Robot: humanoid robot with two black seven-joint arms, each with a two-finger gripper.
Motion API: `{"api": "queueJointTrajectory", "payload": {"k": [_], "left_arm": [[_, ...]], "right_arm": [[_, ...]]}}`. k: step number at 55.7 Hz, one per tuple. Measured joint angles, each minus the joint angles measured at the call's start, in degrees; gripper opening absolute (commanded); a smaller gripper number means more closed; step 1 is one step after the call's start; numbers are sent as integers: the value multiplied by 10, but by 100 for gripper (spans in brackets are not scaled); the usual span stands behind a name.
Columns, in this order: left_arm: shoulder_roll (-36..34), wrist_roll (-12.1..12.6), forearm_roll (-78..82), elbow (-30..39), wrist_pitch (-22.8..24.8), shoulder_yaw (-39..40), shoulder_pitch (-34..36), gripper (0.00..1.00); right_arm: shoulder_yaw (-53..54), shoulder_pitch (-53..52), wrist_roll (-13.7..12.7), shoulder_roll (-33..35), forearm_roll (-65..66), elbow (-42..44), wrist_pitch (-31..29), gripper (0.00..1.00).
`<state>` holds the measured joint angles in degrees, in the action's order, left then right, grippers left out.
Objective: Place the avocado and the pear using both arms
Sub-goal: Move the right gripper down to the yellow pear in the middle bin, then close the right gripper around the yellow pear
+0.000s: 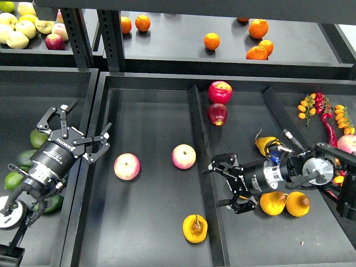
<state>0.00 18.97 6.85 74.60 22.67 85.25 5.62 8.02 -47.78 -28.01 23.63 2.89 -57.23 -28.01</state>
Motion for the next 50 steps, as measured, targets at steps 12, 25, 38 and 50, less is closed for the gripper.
{"api": "queueJointTrajectory", "payload": {"k": [12, 25, 38, 50], "left_arm": [[0, 0, 0, 0, 4, -3, 0, 100], [0, 0, 0, 0, 4, -4, 0, 100], [0, 0, 0, 1, 5, -5, 0, 100], [0, 0, 0, 1, 5, -6, 0, 100]], "right_arm": [[-53, -7, 0, -39, 35, 42, 0, 100], [-76, -12, 0, -99, 75, 125, 0, 100], [-79, -6, 0, -137, 80, 173, 0, 100], [-74, 1, 0, -155, 81, 199, 0, 100]]}}
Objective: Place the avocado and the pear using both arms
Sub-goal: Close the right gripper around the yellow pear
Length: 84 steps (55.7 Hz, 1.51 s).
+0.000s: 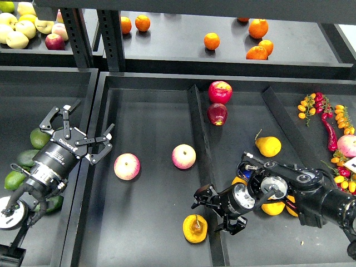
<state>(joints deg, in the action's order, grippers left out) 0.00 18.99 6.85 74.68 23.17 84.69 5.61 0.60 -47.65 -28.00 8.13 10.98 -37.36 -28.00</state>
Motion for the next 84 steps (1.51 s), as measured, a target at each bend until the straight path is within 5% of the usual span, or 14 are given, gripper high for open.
{"api": "queueJointTrajectory", "payload": {"k": [39, 72, 84], "left_arm": [[0, 0, 0, -1, 0, -4, 0, 100], [0, 0, 0, 0, 0, -4, 0, 100], [0, 0, 0, 0, 0, -5, 0, 100]], "right_arm": [[1, 19, 0, -36, 3, 28, 0, 94], [3, 23, 0, -50, 26, 63, 0, 21], [15, 24, -1, -51, 32, 72, 0, 10]]}}
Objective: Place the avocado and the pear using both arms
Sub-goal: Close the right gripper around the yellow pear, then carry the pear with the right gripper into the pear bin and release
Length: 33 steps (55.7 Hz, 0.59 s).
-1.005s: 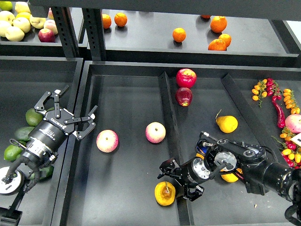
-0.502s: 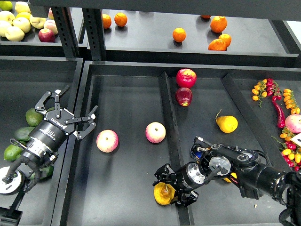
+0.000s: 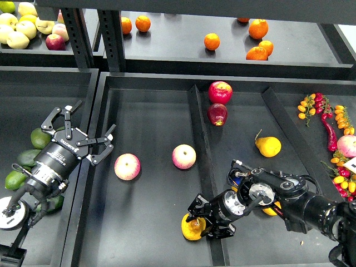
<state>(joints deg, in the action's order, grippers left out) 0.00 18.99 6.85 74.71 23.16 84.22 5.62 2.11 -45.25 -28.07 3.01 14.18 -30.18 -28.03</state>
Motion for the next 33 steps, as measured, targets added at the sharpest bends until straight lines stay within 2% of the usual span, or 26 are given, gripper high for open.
{"api": "queueJointTrajectory", "payload": {"k": [13, 33], "left_arm": [[0, 0, 0, 0, 0, -3, 0, 100], [0, 0, 0, -1, 0, -3, -1, 100]], "right_arm": [[44, -8, 0, 10, -32, -4, 1, 9], [43, -59, 1, 31, -132, -30, 0, 8]]}}
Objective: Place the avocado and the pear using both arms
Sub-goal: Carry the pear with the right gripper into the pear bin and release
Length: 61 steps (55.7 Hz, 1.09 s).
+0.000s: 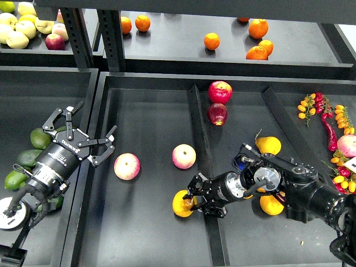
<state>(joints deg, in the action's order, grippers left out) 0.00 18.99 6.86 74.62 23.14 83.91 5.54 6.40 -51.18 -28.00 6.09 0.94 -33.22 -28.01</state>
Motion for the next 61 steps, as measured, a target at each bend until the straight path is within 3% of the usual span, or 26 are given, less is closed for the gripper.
{"api": "queueJointTrajectory", "payload": {"k": [7, 23, 34, 47, 61], "left_arm": [[0, 0, 0, 0, 0, 0, 0, 100], [0, 0, 0, 0, 0, 0, 1, 100], [0, 0, 0, 0, 0, -1, 1, 100], [0, 0, 0, 0, 0, -1, 1, 100], [0, 0, 0, 0, 0, -2, 0, 100]], "right_arm": [[-5, -19, 0, 28, -25, -19, 0, 8], [-87, -73, 0, 202, -132, -123, 0, 9], [-116, -59, 0, 278, -157, -158, 0, 9], [-117, -3, 0, 290, -157, -159, 0, 9], [-112, 47, 0, 248, -142, -122, 0, 12]]}}
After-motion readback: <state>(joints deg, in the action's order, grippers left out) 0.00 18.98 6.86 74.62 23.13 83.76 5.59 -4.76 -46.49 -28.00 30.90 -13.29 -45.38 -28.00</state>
